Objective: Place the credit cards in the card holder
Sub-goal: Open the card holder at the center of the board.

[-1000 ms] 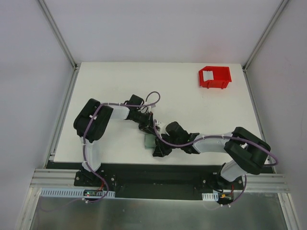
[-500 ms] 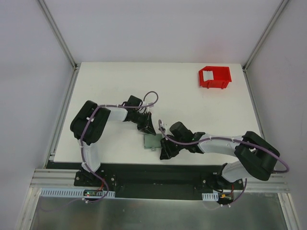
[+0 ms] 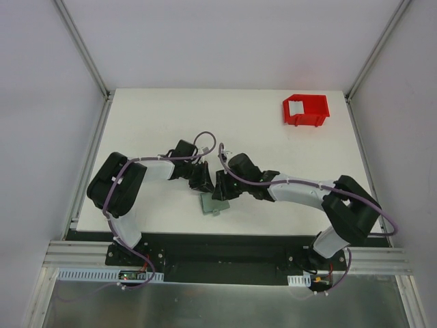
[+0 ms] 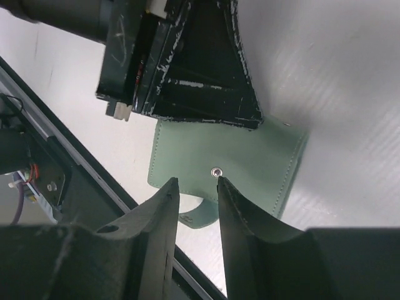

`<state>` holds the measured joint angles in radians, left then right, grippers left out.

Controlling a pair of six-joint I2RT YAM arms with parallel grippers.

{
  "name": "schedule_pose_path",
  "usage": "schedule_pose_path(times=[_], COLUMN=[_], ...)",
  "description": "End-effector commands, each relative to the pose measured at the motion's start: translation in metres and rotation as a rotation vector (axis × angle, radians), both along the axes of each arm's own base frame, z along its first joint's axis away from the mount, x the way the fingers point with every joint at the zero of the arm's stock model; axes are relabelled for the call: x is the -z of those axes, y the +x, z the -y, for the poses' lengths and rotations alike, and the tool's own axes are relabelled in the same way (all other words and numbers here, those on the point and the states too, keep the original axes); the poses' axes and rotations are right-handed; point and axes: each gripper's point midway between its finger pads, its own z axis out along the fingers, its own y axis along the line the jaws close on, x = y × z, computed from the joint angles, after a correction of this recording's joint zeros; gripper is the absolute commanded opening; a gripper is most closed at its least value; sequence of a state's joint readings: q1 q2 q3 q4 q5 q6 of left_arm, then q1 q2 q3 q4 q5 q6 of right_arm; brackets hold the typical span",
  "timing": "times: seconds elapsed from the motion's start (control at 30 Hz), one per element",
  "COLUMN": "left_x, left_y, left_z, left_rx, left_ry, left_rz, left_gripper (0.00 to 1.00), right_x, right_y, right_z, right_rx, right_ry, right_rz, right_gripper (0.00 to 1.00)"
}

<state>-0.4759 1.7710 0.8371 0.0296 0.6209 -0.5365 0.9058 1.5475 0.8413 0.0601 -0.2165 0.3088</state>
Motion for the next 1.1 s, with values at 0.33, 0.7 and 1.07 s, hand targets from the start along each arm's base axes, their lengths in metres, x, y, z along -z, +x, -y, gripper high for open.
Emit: schedule_pose_path(times=[0.33,0.7,1.07], left_x=[0.019,0.018,0.021], left_y=[0.014,0.003,-0.032], left_z=[-0.029,-0.042,-0.053], left_rx=[-0.144,-0.145,-0.128], left_ry=[0.164,0.177,0.140], left_rz=[0.023,0.039,0.020], left_gripper=[0.02,0.28,0.33], right_x=[0.052,0.086,0.084], right_y=[-0.064,-0.067,-0.015], right_z=[0.015,0.052,0.066], right_rx=[-0.120,-0.093,-0.004], right_ry=[-0.164,-0.388,-0.489], right_rz=[-0.135,-0.164,-0.024], right_gripper=[0.24,0.18,0.22])
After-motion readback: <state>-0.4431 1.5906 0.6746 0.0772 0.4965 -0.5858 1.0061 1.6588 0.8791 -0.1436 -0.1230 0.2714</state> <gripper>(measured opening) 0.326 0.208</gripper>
